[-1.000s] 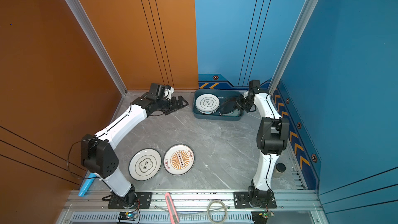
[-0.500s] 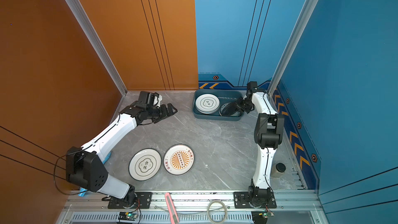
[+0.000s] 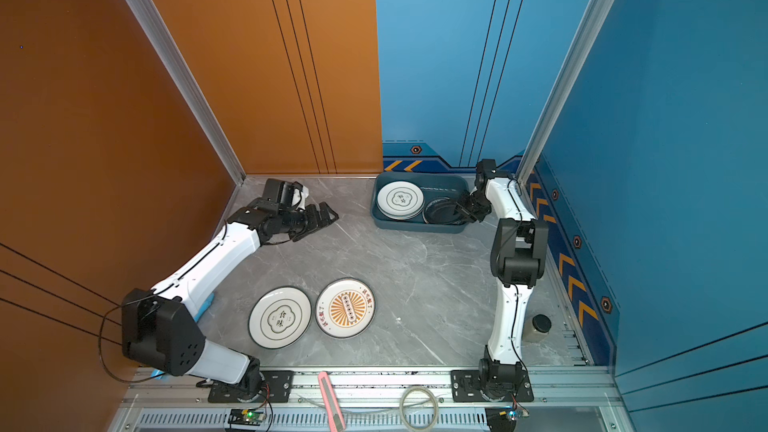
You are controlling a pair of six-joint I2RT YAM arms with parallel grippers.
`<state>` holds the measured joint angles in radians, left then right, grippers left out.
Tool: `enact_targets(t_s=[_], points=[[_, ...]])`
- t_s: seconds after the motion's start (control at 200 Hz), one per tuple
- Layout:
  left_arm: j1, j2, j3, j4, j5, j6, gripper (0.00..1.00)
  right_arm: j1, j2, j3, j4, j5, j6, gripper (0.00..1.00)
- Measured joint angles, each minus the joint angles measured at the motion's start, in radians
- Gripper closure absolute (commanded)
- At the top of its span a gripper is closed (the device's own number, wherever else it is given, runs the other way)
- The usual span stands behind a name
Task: Place the plates into the plastic bin on the countertop
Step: 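Open the right gripper to release the black plate in the bin, then move the right gripper out of the bin toward the plates on the table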
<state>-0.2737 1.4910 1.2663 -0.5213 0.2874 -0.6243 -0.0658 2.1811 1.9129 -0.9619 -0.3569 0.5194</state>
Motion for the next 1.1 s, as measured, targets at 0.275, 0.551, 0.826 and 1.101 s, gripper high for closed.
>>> enact_targets(t_s=[0.275, 0.551, 0.826, 1.101], points=[[0.0, 0.021, 0.0, 0.0, 0.0, 0.0, 0.02, -0.017, -0.016, 0.0, -0.019, 0.03, -0.023, 0.61], [0.0, 0.033, 0.0, 0.001, 0.0, 0.004, 0.02, -0.021, -0.166, -0.022, -0.044, 0.019, -0.063, 0.53], [0.0, 0.028, -0.017, 0.003, 0.0, 0.006, 0.02, 0.095, -0.369, -0.269, 0.092, -0.263, -0.052, 0.35], [0.0, -0.04, -0.089, 0.001, 0.0, 0.006, 0.02, 0.375, -0.391, -0.45, 0.153, -0.433, -0.128, 0.34]])
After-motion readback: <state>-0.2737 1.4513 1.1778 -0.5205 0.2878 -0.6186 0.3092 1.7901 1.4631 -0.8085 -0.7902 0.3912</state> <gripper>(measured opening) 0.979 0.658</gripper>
